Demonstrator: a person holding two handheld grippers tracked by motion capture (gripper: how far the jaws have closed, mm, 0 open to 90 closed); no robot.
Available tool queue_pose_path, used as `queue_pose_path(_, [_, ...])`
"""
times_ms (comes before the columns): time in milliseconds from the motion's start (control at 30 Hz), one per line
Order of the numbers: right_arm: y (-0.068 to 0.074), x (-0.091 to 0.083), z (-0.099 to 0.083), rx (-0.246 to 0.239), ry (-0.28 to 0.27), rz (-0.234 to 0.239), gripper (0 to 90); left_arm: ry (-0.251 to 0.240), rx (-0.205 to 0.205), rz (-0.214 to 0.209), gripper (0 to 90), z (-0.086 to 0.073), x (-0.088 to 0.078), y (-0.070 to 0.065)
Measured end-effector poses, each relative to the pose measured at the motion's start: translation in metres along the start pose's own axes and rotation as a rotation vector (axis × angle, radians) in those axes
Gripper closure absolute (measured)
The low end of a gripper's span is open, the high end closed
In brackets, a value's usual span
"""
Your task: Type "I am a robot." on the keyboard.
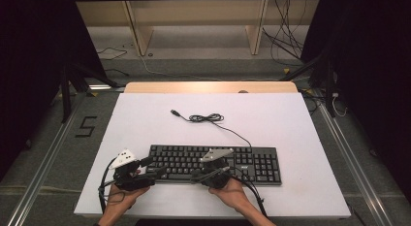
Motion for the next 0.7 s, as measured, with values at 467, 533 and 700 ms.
queue_pose_path(467, [-0.0017,0.0054,-0.0013,0.001,0.019,-0.005,90.0,0.001,0.0,-0.002,29.0,-0.0003,0.0002,-0.0013])
queue_pose_path(533, [-0.0016,0.0057,-0.0015,-0.001,0.021,-0.008,90.0,0.0,-0.003,-0.002,29.0,-0.0003,0.0002,-0.0009])
queue_pose_path(700, [-0.0002,0.0092,-0.0035,-0.009,0.031,-0.013,90.0,0.0,-0.002,-0.002,29.0,-0.0003,0.0004,-0.001])
Point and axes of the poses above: each handheld gripper's, and its own axes: x roughly forward along the jaws, z roughly out of its top, y roughly to its left, the point moved 6 cm from there along x, roughly forward along the jaws, and after that the axes turned 13 degrees about y, right-handed, at the moved point
